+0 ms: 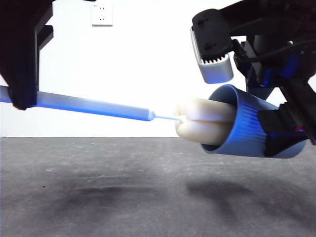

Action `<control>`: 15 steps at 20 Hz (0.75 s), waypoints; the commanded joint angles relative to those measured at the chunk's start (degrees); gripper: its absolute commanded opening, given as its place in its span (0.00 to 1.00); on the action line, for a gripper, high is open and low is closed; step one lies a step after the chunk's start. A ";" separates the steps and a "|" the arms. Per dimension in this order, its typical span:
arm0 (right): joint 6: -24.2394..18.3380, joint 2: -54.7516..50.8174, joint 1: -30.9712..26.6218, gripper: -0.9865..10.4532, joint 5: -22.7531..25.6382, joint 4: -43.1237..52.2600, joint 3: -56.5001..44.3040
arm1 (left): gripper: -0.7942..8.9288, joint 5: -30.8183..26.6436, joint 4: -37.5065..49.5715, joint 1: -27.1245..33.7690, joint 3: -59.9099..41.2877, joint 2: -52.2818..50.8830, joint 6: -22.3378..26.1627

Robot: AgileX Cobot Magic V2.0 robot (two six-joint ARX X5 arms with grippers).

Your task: Pick up the cup brush,pick up the cup,insert the brush into the cup,clean the cup,put the cup brush back,put the cup back to the fixed position on the table

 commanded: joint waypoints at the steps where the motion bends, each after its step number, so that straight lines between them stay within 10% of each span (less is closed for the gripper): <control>1: 0.48 0.35 0.20 0.07 -0.37 0.90 0.28 | 0.07 2.29 1.92 -0.31 -0.07 0.26 0.02; 15: -0.39 0.35 2.19 0.07 -0.20 1.92 0.28 | 0.07 -0.92 10.78 -2.80 -0.07 6.51 -1.70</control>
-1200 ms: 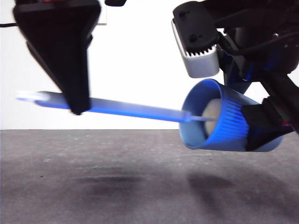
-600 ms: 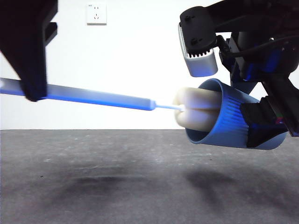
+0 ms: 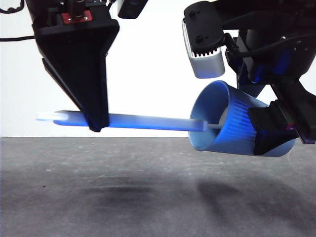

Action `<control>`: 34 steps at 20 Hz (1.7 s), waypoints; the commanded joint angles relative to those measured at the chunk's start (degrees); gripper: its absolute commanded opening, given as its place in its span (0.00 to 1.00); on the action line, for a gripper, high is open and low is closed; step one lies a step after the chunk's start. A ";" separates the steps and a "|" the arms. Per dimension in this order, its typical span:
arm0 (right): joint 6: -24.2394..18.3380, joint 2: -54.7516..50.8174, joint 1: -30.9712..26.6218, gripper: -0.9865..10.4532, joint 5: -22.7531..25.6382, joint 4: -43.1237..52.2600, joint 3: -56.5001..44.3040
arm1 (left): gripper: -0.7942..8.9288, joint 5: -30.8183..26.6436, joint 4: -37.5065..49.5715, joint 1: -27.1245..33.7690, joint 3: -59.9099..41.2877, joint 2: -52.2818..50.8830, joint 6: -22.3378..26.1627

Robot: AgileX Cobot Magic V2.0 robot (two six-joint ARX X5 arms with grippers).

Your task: Pick up the cup brush,pick up the cup,insert the brush into the cup,clean the cup,put the cup brush back,put the cup back to the fixed position on the table

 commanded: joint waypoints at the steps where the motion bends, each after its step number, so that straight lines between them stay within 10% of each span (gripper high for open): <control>1: 0.61 0.31 -0.11 0.07 1.18 0.07 0.28 | 0.07 -4.66 -2.40 0.52 -0.02 -0.52 0.00; 13: 19.19 -3.78 -20.79 0.07 1.44 -0.44 0.31 | 0.07 -5.99 -5.25 13.18 -0.04 -5.88 -3.41; 19: 36.70 -11.34 -25.18 0.07 -13.09 -0.02 4.83 | 0.07 -2.75 10.21 22.21 -1.79 -5.31 -22.62; 24: 48.87 -15.93 -25.11 0.07 -27.30 3.50 9.75 | 0.07 -3.34 17.38 23.76 -2.05 1.84 -29.42; 34: 51.19 -17.09 -25.11 0.07 -31.39 5.55 9.75 | 0.07 -3.48 27.23 21.92 -2.05 18.27 -36.33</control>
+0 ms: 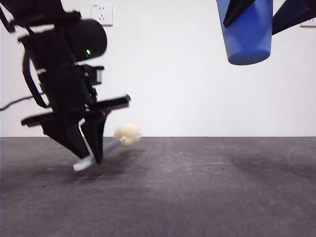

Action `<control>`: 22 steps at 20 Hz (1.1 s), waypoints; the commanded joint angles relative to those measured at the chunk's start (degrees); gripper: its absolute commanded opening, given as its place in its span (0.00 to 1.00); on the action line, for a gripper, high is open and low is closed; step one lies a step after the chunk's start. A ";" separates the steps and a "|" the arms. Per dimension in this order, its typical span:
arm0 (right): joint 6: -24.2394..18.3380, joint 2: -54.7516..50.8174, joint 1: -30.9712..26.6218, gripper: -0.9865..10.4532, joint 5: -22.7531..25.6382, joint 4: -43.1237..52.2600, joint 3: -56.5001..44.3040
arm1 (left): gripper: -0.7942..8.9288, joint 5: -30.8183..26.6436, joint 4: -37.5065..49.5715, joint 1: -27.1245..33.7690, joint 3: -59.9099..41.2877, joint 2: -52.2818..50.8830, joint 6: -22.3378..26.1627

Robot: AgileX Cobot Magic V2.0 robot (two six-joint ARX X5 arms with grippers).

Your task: Pick up the cup brush,pick up the cup,insert the brush into the cup,clean the cup,put the cup brush back,put the cup back to the fixed position on the table

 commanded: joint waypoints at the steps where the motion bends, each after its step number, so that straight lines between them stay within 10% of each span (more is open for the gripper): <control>1: 0.74 0.02 0.07 0.07 -0.07 0.57 -0.04 | 0.07 0.09 1.73 -1.03 -0.68 2.69 -1.66; 8: 1.18 0.15 0.07 0.07 -0.07 0.52 -0.04 | 0.11 -2.21 2.89 -2.58 -0.68 4.04 -4.09; 11: 1.18 1.11 0.07 0.07 -0.07 0.50 -0.07 | 0.40 -0.24 2.64 -2.78 -0.66 4.04 -4.44; 22: -1.01 16.83 -0.44 0.07 -2.80 22.29 -5.16 | 0.41 1.14 -1.14 -2.75 -0.61 -6.01 0.83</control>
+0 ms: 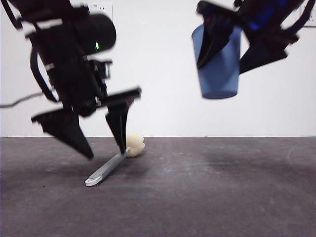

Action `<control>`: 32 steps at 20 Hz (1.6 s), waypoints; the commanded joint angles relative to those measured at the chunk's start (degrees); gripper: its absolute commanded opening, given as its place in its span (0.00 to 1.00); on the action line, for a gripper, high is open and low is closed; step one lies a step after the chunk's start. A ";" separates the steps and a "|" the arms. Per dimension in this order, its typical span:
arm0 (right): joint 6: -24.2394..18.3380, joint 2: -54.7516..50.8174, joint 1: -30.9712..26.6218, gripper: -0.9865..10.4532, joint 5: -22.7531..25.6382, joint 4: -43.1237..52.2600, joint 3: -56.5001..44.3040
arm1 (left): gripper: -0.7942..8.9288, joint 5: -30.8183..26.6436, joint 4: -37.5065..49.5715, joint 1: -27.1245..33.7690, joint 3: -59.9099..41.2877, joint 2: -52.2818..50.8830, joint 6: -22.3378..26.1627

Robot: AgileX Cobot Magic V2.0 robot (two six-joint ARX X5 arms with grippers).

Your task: Pick up the cup brush,pick up the cup,insert the brush into the cup,clean the cup,put the cup brush back,put the cup back to the fixed position on the table

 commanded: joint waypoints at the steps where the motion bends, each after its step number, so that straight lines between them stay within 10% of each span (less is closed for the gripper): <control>1: -0.90 4.00 -0.68 0.07 -1.77 7.45 -2.60 | 0.41 1.20 -1.88 0.00 -0.52 -4.63 3.48; 13: -4.42 24.35 -6.73 0.07 -7.63 31.91 -6.36 | 0.41 4.15 -11.19 -0.04 -0.52 -32.74 6.21; 24: -6.84 29.83 -9.05 0.08 -9.25 32.85 -6.38 | 0.41 3.89 -13.00 -0.04 -0.52 -35.34 6.27; 32: -6.51 27.21 -9.07 0.43 -9.11 23.19 -6.38 | 0.41 3.87 -13.03 0.00 -0.52 -35.34 6.64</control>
